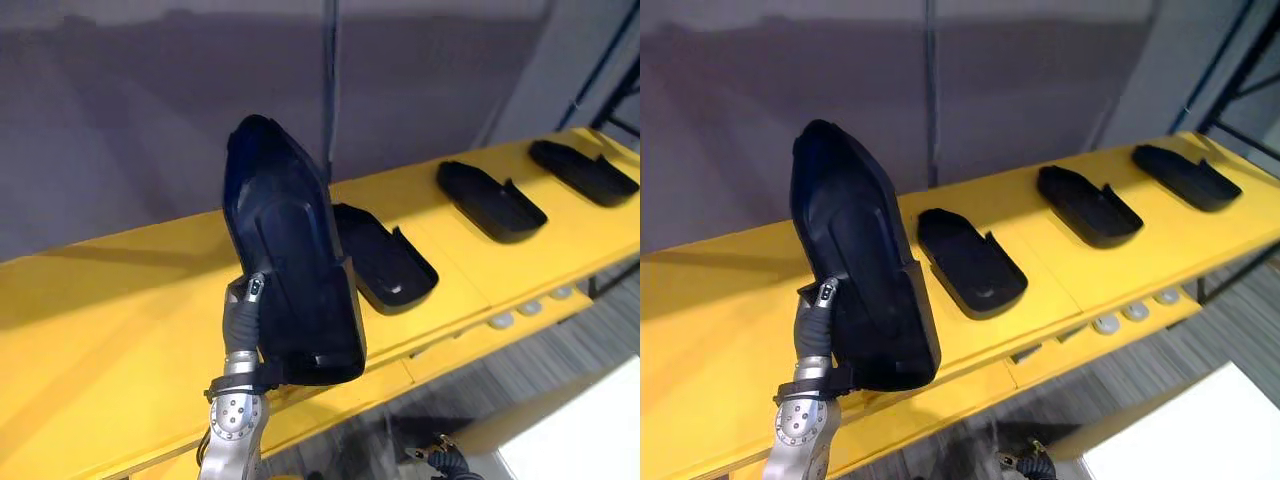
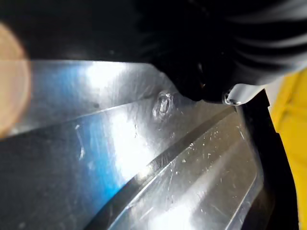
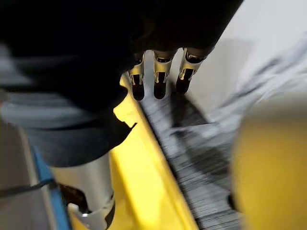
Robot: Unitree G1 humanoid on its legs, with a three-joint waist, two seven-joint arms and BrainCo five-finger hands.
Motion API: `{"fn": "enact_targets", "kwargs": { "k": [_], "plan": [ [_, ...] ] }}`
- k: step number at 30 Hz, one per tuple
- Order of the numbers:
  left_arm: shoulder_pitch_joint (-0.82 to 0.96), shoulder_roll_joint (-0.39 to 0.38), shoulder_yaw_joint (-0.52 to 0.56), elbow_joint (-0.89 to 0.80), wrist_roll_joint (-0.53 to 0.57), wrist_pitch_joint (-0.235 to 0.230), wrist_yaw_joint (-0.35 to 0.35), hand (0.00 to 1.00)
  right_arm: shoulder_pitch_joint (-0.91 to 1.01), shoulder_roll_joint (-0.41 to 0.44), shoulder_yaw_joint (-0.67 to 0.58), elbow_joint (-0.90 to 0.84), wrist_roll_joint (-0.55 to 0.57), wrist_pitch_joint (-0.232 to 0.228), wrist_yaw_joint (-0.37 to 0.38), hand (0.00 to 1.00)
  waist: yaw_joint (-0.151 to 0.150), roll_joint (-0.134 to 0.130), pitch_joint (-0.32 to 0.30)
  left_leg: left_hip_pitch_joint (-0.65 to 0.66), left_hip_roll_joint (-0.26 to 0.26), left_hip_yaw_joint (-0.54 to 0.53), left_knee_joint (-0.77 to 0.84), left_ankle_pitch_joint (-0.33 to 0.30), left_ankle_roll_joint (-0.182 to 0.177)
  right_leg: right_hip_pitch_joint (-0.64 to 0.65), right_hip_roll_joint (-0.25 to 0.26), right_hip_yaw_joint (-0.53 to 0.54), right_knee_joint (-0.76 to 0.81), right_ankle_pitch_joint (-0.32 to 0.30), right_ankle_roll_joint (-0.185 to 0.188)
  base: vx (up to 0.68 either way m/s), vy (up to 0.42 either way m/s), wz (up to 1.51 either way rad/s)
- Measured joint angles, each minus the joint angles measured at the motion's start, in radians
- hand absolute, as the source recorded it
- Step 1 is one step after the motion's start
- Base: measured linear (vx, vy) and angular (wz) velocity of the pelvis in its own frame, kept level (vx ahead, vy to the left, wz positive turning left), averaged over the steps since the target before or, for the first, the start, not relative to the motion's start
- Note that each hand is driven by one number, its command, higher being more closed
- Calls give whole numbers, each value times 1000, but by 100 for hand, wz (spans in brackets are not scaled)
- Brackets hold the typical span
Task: Walk over and take plastic housings, then place them on the shelf
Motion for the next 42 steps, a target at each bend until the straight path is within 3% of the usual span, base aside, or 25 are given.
{"fn": "enact_targets", "kwargs": {
  "k": [1,2,3,5,8,18,20,21,23,24,26,27,28,29,30,31,32,34,37,39,40,41,42],
  "plan": [
    [3,1,1,-5,-2,0,12,100,9,1,1,-19,6,0,-5,0,-8,0,0,4,-4,-28,16,-10,-17,-13,17,25,-45,4,0,49,-86,133],
    [5,3,1,-14,-1,0,16,100,24,7,2,-35,6,-1,-6,0,-11,-12,-5,-1,-10,-44,39,-17,-29,-10,13,31,-130,31,-23,45,-138,124],
    [5,6,1,-33,-1,-6,20,100,35,21,4,-45,6,-1,-8,0,-7,-49,-11,-13,-24,-37,63,-45,-44,0,-12,25,-213,87,-1,62,-161,109],
    [22,-9,8,-39,1,-8,29,100,45,27,5,-56,6,0,-11,0,23,-33,-25,-56,20,-31,121,-82,-72,56,9,-28,-326,90,-4,55,-201,61],
    [50,-13,29,-39,1,-8,29,100,39,30,23,-62,6,0,-11,0,37,-32,-31,-60,66,21,140,-94,-82,88,28,-56,-359,99,-14,5,-135,22],
    [75,-20,63,-38,7,-6,28,100,42,68,21,-64,5,0,-11,0,51,-33,-43,-62,56,-1,158,-83,-79,145,21,-97,-423,123,-10,7,4,13],
    [82,-21,80,-38,7,-5,29,100,32,68,22,-64,5,0,-12,0,52,-33,-41,-78,58,8,173,-78,-93,139,18,-100,-414,123,-11,-66,-12,5],
    [81,-19,106,-39,7,-5,32,100,23,67,21,-65,4,-1,-12,0,51,-49,-34,-87,76,59,200,-111,-129,120,0,-103,-409,126,-14,-118,-20,10],
    [83,-27,124,-40,7,-5,33,100,11,64,22,-68,2,0,-16,0,38,-45,-26,-120,194,168,358,-161,-137,114,-7,-112,-396,127,-15,-101,5,15],
    [84,-30,134,-35,3,-5,38,100,9,56,22,-68,-5,0,-20,0,26,-48,-26,-116,280,189,412,-168,-143,114,-23,-119,-387,127,-15,-67,125,15],
    [79,-29,119,-4,-5,-14,55,100,4,28,21,-50,-21,-1,-31,0,4,-47,-37,-95,413,184,346,-153,-140,75,-70,-118,-378,120,4,-69,246,26],
    [79,-28,115,8,-5,-15,60,100,1,20,20,-44,-21,0,-32,0,-4,-44,-41,-92,430,176,309,-145,-140,64,-88,-121,-370,120,23,-15,256,38],
    [75,-28,107,35,-5,-15,64,100,-2,5,20,-29,-24,0,-34,0,-21,-34,-51,-81,438,153,232,-93,-156,42,-107,-121,-360,123,54,55,428,33],
    [69,-33,95,77,-5,-14,68,100,-8,-30,19,0,-28,1,-34,0,-36,6,-69,-50,434,121,115,-14,-229,15,-126,-124,-365,141,98,89,488,24],
    [63,-33,93,96,-4,-12,69,100,-16,-38,18,23,-31,1,-34,0,-41,22,-75,-40,426,123,79,-40,-297,15,-135,-123,-385,158,120,115,633,19],
    [43,-19,104,134,-5,-8,75,100,-27,-19,17,64,-33,4,-34,0,-56,-3,-70,-45,385,126,73,-50,-326,36,-170,-122,-439,203,129,92,485,12],
    [32,-4,117,166,-6,-2,86,100,-30,18,11,67,-30,3,-30,0,-59,-20,-63,-45,359,127,82,-52,-308,77,-184,-129,-522,278,119,76,465,13],
    [11,26,105,183,-5,-2,80,100,-33,44,21,76,-38,3,-30,0,-57,-34,-56,-59,342,128,120,-78,-281,101,-197,-145,-576,366,115,16,249,0],
    [-23,51,86,181,-4,-3,74,100,-55,47,46,72,-43,3,-29,0,-33,-39,-54,-97,346,164,180,-98,-270,53,-195,-135,-573,423,69,-64,231,-35],
    [-14,38,74,160,-2,-3,74,100,-50,49,60,49,-45,2,-29,0,-35,-49,-46,-98,323,221,188,-101,-234,51,-209,-109,-603,467,11,-121,182,-35],
    [-22,5,69,142,1,-5,68,100,-59,46,50,40,-45,4,-28,0,-28,-25,-31,-84,318,250,163,-121,-216,36,-185,-70,-535,389,83,-117,167,-29],
    [-36,-19,72,138,8,-6,65,100,-51,51,52,12,-46,5,-25,0,-21,-28,-8,-57,317,266,168,-118,-212,1,-114,-8,-330,212,116,-90,85,-27],
    [-35,-28,80,138,8,-5,67,100,-41,51,58,8,-45,3,-25,0,-21,-29,-9,-51,313,265,168,-118,-211,-6,-79,11,-280,148,100,-86,22,-19]
  ]
}}
